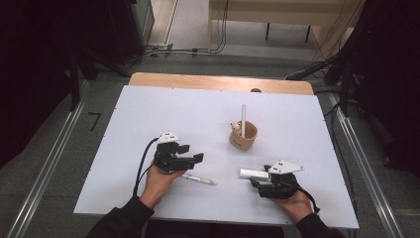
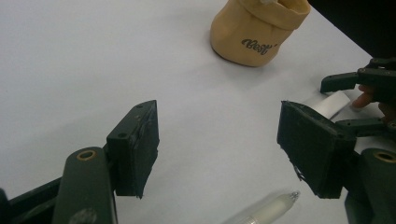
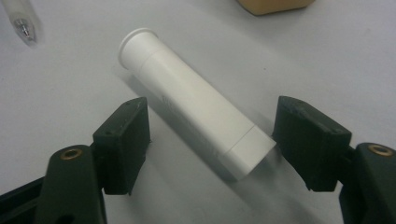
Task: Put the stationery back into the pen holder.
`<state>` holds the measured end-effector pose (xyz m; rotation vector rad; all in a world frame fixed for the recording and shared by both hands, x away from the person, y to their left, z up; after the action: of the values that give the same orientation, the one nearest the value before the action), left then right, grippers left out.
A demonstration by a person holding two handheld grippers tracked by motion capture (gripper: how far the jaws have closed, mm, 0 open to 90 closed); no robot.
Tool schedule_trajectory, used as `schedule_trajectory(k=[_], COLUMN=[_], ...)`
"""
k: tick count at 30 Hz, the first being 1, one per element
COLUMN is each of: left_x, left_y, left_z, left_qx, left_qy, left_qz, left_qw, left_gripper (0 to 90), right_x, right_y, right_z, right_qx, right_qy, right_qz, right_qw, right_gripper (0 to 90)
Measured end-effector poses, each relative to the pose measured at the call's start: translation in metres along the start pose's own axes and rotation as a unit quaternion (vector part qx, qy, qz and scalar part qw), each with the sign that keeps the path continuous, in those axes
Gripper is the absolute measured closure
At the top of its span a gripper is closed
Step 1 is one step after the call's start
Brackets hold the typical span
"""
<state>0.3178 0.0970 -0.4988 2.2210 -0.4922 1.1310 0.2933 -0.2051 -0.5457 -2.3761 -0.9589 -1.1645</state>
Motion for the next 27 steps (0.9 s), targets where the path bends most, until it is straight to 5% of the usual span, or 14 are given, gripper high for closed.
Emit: schedule_trajectory(k=[20,27], left_x=[0.0007,0.0003], left_y=[-0.0005,-0.0006], left_z=[-0.0016,-0.0019], left_qx=[0.000,0.000], left_qy=[0.005,0.004], left_qz=[-0.003,-0.002], left_qw=[1.0000,1.0000], left_gripper=[29.5,29.5], right_x=[-0.0010,-0.0019], right_y=[-0.0015,-0.0047], right_z=[-0.0014,-0.0030], right_qx=[0.000,0.012], right_qy=[0.003,0.007], right_qz=[-0.015,-0.032], right_qw=[0.9999,0.9994], right_gripper=[40.8,52.7])
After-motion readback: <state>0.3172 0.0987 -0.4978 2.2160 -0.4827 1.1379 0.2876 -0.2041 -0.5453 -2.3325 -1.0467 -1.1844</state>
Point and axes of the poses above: each handheld gripper's, and its own axes: z roughly forward along the jaws, x roughly out of its top, y roughly to its right, the point moved 5 cm from there along z, roughly forward along the jaws, and after that the axes turned 6 degrees about y, right-handed, at the moved point
